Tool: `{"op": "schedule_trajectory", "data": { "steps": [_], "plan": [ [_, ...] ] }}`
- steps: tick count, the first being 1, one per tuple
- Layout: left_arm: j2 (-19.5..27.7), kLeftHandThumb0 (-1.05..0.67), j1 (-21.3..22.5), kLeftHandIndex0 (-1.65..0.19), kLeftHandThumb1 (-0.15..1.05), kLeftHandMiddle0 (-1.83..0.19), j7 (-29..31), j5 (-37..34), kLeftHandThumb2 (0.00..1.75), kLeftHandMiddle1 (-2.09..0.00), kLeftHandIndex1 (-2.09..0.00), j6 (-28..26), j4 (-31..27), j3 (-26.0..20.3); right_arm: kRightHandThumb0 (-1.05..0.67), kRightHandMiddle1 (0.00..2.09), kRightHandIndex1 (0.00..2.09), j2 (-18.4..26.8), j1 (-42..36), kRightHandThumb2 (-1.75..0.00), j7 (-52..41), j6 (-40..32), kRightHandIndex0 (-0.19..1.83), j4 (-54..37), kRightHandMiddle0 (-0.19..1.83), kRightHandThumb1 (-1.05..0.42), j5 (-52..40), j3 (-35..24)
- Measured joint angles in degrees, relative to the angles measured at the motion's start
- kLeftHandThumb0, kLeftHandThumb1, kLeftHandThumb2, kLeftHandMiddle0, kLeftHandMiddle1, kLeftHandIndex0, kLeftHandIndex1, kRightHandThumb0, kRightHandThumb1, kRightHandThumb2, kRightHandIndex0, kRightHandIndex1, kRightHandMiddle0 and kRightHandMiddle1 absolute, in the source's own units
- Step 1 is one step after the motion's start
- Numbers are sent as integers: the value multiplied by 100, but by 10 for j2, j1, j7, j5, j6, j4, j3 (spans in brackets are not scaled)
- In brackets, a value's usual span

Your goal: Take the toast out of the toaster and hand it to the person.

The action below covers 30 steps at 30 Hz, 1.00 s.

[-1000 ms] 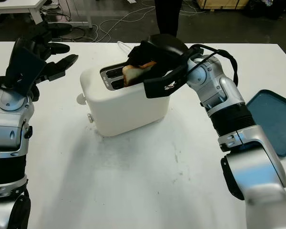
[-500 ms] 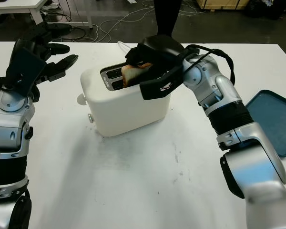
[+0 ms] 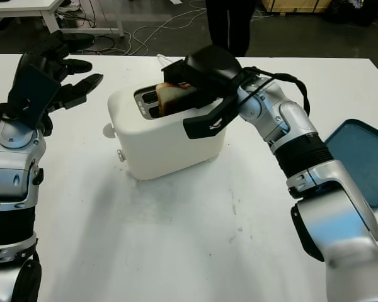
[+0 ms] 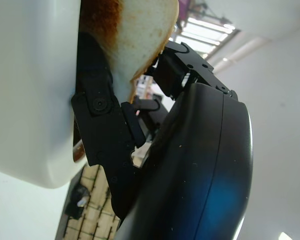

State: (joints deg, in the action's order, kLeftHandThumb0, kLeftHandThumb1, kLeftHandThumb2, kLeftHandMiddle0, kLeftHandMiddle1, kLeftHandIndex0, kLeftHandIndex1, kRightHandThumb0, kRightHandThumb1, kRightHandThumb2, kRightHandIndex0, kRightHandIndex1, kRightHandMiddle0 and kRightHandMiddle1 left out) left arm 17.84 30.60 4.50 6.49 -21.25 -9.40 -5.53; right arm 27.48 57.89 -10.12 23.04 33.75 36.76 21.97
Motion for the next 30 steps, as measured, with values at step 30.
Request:
{"op": "schedule_trajectory", "data": {
  "steps": [30],
  "plan": [
    [2, -21, 0, -40, 75, -26, 0, 1, 37, -97, -55, -5, 1, 1, -47, 175, 175, -7, 162, -46, 39, -18, 105, 288, 81, -92, -172, -160]
  ]
}}
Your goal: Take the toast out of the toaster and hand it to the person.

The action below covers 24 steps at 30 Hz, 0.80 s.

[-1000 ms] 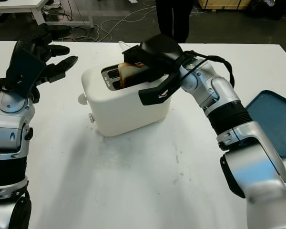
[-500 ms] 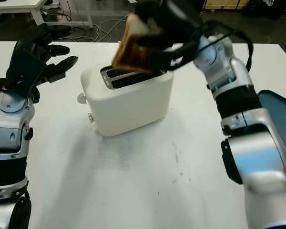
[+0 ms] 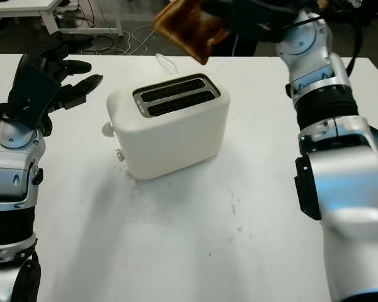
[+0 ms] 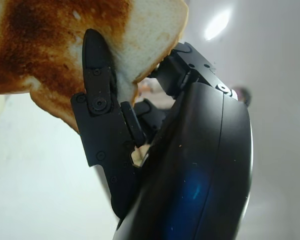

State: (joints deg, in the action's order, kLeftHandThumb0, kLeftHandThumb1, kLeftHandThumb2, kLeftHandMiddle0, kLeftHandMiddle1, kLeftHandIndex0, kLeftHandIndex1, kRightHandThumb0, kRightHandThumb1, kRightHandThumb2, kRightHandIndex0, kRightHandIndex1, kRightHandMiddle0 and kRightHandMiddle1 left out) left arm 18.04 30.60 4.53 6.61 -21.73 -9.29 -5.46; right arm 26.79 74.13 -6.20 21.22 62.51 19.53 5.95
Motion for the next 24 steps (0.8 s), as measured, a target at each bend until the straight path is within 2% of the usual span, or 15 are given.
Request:
{"op": "schedule_trajectory", "data": {
  "steps": [6, 14, 19, 24],
  "plan": [
    [0, -21, 0, -40, 76, -26, 0, -1, 37, -98, -55, 0, 0, -1, -35, 175, 175, 0, -1, -50, 24, -29, 95, 67, 73, -92, -40, -49],
    [0, -19, 0, -41, 77, -26, -1, -1, 36, -97, -55, -3, -1, -1, -24, 175, 175, -9, -31, -46, 120, -95, 73, 100, 36, -92, -70, -82],
    [-1, -19, 0, -41, 78, -26, -3, -1, 35, -95, -54, -23, -8, -2, -16, 175, 175, -14, -54, -45, 141, -98, 78, 101, 40, -92, -82, -99],
    [-1, -19, 0, -41, 79, -26, -5, -1, 33, -94, -52, -30, -14, -2, -14, 175, 175, -17, -62, -48, 161, -106, 72, 105, 37, -92, -94, -108]
  ]
}}
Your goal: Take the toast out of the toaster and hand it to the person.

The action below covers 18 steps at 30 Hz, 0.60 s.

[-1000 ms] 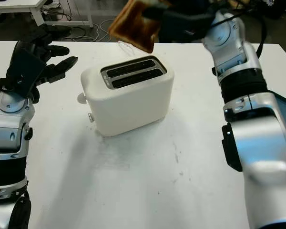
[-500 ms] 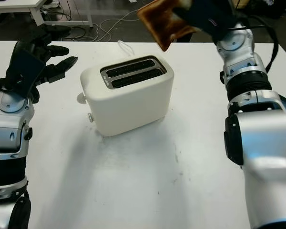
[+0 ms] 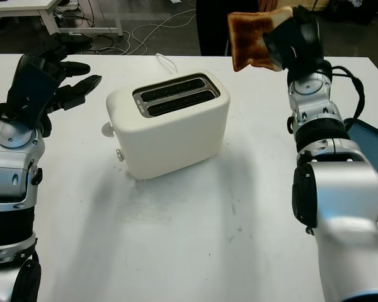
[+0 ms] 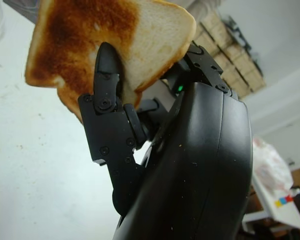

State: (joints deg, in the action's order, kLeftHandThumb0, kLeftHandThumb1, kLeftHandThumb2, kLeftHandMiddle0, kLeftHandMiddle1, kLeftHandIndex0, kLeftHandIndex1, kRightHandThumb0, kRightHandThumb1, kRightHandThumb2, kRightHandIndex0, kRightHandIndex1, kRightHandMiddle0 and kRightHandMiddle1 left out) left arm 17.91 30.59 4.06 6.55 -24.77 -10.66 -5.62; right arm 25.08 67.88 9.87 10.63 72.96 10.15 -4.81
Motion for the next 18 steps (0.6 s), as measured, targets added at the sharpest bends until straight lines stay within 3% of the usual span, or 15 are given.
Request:
{"op": "schedule_trajectory", "data": {
  "steps": [10, 18],
  "plan": [
    [0, -20, 0, -42, 81, -26, -2, 2, 30, -91, -49, -7, -6, 0, -17, 175, 175, -8, -22, -43, 43, -18, 77, 12, 33, -92, -1, 1],
    [0, -19, 0, -43, 82, -28, -2, 2, 27, -90, -48, -7, -6, 0, -28, 175, 175, -11, -37, -39, 49, -24, 89, 22, 53, -92, -1, 1]
  ]
}}
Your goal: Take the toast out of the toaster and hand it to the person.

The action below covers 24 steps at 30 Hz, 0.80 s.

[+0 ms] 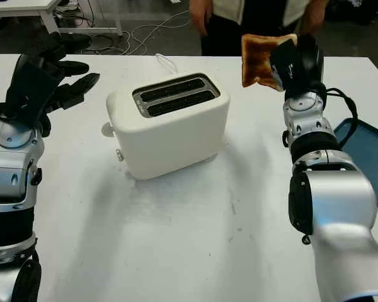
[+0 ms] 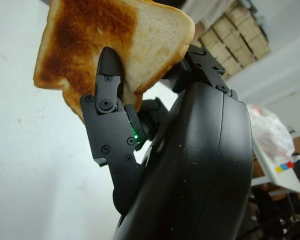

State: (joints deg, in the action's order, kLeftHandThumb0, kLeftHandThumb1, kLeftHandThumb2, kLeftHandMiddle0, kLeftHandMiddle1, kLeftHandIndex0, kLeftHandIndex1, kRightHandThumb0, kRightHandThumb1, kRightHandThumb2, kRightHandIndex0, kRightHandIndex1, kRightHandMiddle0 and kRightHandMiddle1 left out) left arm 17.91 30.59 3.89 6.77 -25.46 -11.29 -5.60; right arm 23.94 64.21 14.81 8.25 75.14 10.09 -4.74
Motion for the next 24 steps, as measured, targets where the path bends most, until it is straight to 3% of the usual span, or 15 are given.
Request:
{"op": "schedule_trajectory", "data": {
  "steps": [24],
  "plan": [
    [0, -19, 0, -46, 84, -29, 0, 1, 24, -88, -43, -3, 0, 1, -27, 175, 175, -16, -20, -38, -10, -1, 86, 0, 55, -92, -4, -12]
  ]
}}
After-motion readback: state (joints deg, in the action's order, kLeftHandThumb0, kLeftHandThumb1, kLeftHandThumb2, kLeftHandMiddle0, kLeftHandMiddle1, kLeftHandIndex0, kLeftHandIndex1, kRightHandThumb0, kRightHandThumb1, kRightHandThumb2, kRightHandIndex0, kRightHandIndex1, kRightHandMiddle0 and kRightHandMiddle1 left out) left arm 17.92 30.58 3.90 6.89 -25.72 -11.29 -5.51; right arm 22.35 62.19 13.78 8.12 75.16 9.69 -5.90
